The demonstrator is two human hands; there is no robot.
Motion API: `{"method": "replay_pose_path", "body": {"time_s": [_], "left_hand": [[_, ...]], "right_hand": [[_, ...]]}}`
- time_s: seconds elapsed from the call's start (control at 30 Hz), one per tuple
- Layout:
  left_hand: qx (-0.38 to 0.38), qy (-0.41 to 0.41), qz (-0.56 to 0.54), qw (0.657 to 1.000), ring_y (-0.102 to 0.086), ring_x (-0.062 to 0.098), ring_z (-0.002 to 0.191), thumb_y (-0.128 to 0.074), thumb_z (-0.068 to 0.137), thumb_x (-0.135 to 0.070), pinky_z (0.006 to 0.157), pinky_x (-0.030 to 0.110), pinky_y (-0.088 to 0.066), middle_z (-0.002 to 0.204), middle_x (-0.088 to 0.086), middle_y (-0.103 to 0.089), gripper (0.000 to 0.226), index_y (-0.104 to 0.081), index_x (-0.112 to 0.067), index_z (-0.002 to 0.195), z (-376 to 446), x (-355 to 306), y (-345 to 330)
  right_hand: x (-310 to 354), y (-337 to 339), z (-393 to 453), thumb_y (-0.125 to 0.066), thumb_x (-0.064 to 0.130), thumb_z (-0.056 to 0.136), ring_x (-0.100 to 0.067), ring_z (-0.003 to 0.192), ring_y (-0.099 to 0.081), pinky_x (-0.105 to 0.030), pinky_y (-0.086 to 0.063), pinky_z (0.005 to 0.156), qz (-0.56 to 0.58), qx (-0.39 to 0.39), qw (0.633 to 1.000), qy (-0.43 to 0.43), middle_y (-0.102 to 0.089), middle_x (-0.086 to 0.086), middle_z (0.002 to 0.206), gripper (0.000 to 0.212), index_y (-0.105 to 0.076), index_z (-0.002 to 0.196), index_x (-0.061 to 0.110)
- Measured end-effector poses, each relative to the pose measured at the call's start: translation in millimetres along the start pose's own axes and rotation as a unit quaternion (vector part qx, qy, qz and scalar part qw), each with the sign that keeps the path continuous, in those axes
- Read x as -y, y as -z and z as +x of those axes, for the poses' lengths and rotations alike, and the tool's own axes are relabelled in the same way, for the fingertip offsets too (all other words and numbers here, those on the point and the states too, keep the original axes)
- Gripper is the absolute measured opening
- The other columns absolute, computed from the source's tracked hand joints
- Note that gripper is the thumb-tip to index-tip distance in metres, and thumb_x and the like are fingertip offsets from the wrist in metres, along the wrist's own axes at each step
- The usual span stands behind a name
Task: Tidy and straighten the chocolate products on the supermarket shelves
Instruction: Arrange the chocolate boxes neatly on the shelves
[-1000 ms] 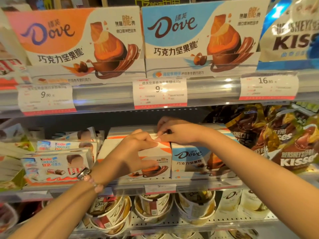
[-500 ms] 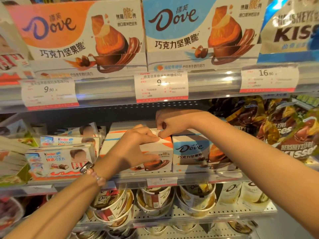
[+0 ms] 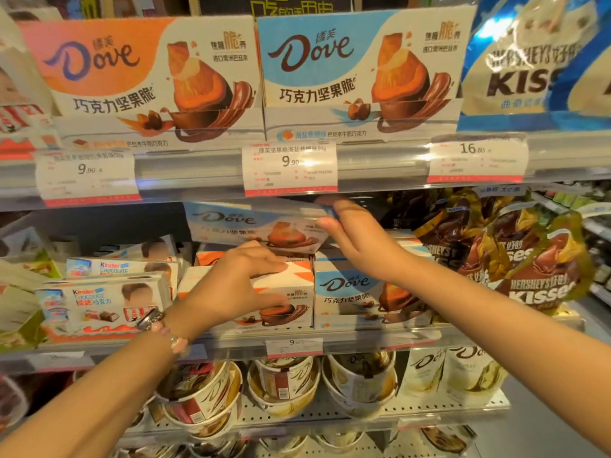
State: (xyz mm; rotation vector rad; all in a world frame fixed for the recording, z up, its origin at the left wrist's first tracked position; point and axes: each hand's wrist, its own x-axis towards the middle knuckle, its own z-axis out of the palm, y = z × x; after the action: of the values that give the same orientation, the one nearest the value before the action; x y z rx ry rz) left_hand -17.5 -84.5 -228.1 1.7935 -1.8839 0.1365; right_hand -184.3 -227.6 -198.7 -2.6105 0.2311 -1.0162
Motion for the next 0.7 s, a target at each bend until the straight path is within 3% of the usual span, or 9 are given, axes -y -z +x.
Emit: {"method": "replay_pose_path", "body": {"time_s": [0.13,0.23,0.33,0.47,0.57,0.7], "left_hand": [[0.027,0.030,-0.013,0.999,-0.052,-0.002,0.103,-0.083,0.063,-0.038,0.087,0.003,-0.033,0.115,-0.009,-0.064,0.059,-0.066,-0.017,0.116,1,2,3],[0.044,0.048,-0.091,0.994,-0.057,-0.009,0.099,-0.079,0.061,-0.048,0.081,0.007,-0.046,0.106,-0.025,-0.065,0.049,-0.068,-0.034,0.107,3,-2,9],[0.031,0.040,-0.147,0.988,-0.055,-0.013,0.100,-0.075,0.056,-0.053,0.076,0.005,-0.046,0.106,-0.040,-0.058,0.040,-0.064,-0.050,0.094,3,-10,14],[-0.042,0.059,-0.186,0.980,-0.056,-0.010,0.102,-0.075,0.050,-0.059,0.082,0.011,-0.049,0.104,-0.027,-0.062,0.060,-0.056,-0.047,0.105,6,-15,12],[-0.066,0.035,-0.265,0.961,-0.059,0.001,0.107,-0.081,0.052,-0.049,0.084,0.015,-0.050,0.110,-0.024,-0.063,0.072,-0.048,-0.039,0.115,10,-22,8],[-0.061,0.001,-0.281,0.958,-0.063,0.008,0.098,-0.083,0.066,-0.026,0.079,0.022,-0.054,0.103,-0.015,-0.065,0.050,-0.054,-0.034,0.106,19,-34,6]], "right_hand": [[0,17,-29,-0.041,0.009,0.095,-0.011,0.098,-0.048,-0.001,-0.035,0.078,0.015,-0.081,0.996,0.021,-0.048,-0.002,0.111,0.029,-0.050,0.116,-0.008],[-4,37,-50,-0.039,0.013,0.095,0.004,0.090,-0.047,-0.003,-0.038,0.073,0.026,-0.087,0.996,0.024,-0.050,0.007,0.104,0.024,-0.048,0.116,0.006],[-10,57,-68,-0.033,0.029,0.097,0.014,0.092,-0.048,-0.003,-0.038,0.070,0.021,-0.098,0.995,0.008,-0.048,0.017,0.101,0.023,-0.042,0.114,0.016],[-20,76,-86,-0.032,0.033,0.096,0.013,0.091,-0.050,-0.004,-0.039,0.071,-0.006,-0.094,0.996,-0.012,-0.049,0.019,0.102,0.026,-0.045,0.113,0.018],[-27,80,-93,-0.027,0.047,0.097,0.008,0.090,-0.051,-0.004,-0.040,0.072,-0.018,-0.055,0.998,-0.020,-0.049,0.019,0.103,0.037,-0.047,0.112,0.019],[-42,78,-100,-0.026,0.046,0.097,0.004,0.095,-0.053,-0.006,-0.041,0.074,-0.021,-0.024,0.998,-0.053,-0.051,0.019,0.101,0.034,-0.046,0.111,0.022]]}}
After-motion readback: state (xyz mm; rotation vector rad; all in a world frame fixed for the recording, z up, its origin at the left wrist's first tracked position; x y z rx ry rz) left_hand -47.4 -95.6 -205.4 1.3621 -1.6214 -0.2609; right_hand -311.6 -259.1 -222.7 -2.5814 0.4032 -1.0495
